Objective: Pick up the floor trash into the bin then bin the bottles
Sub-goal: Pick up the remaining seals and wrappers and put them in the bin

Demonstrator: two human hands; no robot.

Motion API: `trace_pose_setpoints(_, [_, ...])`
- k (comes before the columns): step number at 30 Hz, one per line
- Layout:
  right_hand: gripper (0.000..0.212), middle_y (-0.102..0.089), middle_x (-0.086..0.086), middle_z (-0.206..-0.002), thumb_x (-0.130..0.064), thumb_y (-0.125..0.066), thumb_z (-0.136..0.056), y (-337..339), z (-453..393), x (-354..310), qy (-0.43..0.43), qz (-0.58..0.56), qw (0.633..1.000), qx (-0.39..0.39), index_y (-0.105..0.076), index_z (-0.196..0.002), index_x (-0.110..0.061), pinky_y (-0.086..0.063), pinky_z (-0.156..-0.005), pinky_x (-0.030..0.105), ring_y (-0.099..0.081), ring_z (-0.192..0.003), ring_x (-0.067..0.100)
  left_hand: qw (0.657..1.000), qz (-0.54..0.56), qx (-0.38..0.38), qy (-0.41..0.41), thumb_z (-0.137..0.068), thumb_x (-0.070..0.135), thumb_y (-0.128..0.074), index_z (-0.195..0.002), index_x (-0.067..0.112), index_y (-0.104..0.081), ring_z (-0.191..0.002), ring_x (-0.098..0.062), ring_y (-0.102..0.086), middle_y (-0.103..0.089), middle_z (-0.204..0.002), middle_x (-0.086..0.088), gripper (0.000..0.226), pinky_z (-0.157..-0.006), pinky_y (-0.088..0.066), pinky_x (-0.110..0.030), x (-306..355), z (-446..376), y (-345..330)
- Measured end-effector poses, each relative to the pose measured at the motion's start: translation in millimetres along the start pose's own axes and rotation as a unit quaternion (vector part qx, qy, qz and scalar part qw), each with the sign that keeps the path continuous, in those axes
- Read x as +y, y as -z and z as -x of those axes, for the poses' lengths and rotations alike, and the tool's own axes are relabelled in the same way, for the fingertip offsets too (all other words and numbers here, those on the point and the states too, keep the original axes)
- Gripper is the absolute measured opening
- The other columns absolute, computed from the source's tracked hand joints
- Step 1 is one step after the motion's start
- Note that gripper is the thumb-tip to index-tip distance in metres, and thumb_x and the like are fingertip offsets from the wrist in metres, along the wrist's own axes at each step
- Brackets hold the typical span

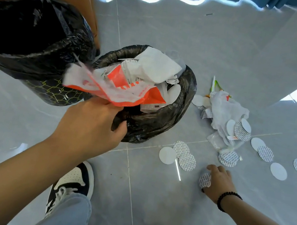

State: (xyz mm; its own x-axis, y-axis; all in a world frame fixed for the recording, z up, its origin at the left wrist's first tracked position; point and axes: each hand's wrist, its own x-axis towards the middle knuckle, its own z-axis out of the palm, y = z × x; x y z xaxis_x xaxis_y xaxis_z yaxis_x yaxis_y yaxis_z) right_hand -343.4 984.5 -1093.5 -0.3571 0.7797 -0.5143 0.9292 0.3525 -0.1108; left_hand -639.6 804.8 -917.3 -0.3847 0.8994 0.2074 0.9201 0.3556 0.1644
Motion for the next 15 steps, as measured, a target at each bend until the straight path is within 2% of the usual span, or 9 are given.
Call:
trace_pose_setpoints(4, [0.073, -0.038, 0.006, -0.125, -0.024, -0.081, -0.069, 2.9, 2.4, 1.3, -0.005, -0.020, 1.000, -0.018, -0.042, -0.131, -0.016, -0.044, -0.088, 0.026, -0.051, -0.110, 0.024, 0.994, 0.091, -0.007, 0.067, -0.071, 0.052, -0.049, -0.076, 0.019, -0.073, -0.067, -0.019, -0.065, -0.069, -0.067, 0.004, 0.042, -0.064, -0.055, -0.035, -2.8, -1.4, 13.4])
trace_pose_setpoints(6, [0.066, -0.038, 0.006, -0.121, -0.020, -0.081, -0.070, 2.2, 2.2, 1.0, 0.002, -0.029, 1.000, -0.011, -0.047, -0.126, -0.016, -0.043, -0.079, 0.022, -0.054, -0.097, 0.022, 0.988, 0.119, 0.008, 0.099, -0.072, 0.055, -0.054, -0.075, 0.020, -0.075, -0.063, -0.012, -0.061, -0.070, -0.070, 0.007, 0.040, -0.067, -0.050, -0.027, -8.0, -3.0, 20.8])
trace_pose_setpoints(9, [0.054, -0.042, 0.004, -0.114, -0.012, -0.079, -0.071, 2.6, -0.8, -0.9, 0.012, -0.074, 0.997, 0.018, -0.054, -0.118, -0.013, -0.042, -0.076, 0.021, -0.053, -0.087, 0.019, 0.982, 0.145, 0.037, 0.112, -0.074, 0.048, -0.069, -0.062, 0.021, -0.067, -0.063, -0.004, -0.055, -0.064, -0.072, 0.009, 0.030, -0.060, -0.041, -0.021, -10.3, -1.3, 31.9])
trace_pose_setpoints(11, [0.053, -0.042, 0.002, -0.108, -0.010, -0.082, -0.067, 5.7, -3.7, -4.3, 0.013, -0.126, 0.991, 0.033, -0.057, -0.113, -0.012, -0.045, -0.079, 0.024, -0.052, -0.087, 0.018, 0.973, 0.182, 0.041, 0.134, -0.072, 0.054, -0.067, -0.057, 0.018, -0.058, -0.060, -0.007, -0.055, -0.061, -0.066, 0.005, 0.040, -0.058, -0.038, -0.019, -10.5, 1.4, 35.9])
trace_pose_setpoints(12, [0.052, -0.043, 0.002, -0.108, -0.010, -0.083, -0.066, 8.5, -4.8, -7.3, 0.012, -0.152, 0.987, 0.043, -0.058, -0.111, -0.012, -0.046, -0.079, 0.025, -0.051, -0.087, 0.017, 0.961, 0.223, 0.040, 0.161, -0.071, 0.062, -0.064, -0.057, 0.015, -0.056, -0.057, -0.012, -0.055, -0.060, -0.062, -0.001, 0.049, -0.056, -0.040, -0.023, -12.0, 2.5, 35.2])
trace_pose_setpoints(13, [0.050, -0.044, 0.003, -0.109, -0.009, -0.083, -0.066, 12.1, -5.1, -11.2, 0.013, -0.173, 0.983, 0.055, -0.058, -0.110, -0.012, -0.045, -0.077, 0.024, -0.050, -0.087, 0.017, 0.942, 0.274, 0.042, 0.191, -0.069, 0.071, -0.061, -0.059, 0.012, -0.055, -0.056, -0.018, -0.057, -0.062, -0.062, -0.010, 0.060, -0.056, -0.045, -0.030, -14.8, 2.3, 32.7])
trace_pose_setpoints(15, [0.047, -0.046, 0.004, -0.109, -0.009, -0.083, -0.067, 20.2, -5.8, -21.3, 0.024, -0.201, 0.976, 0.083, -0.060, -0.108, -0.013, -0.043, -0.075, 0.023, -0.051, -0.085, 0.017, 0.894, 0.369, 0.062, 0.247, -0.059, 0.084, -0.060, -0.068, 0.004, -0.059, -0.072, -0.035, -0.065, -0.066, -0.074, -0.022, 0.081, -0.071, -0.057, -0.046, -20.3, -2.1, 26.1])
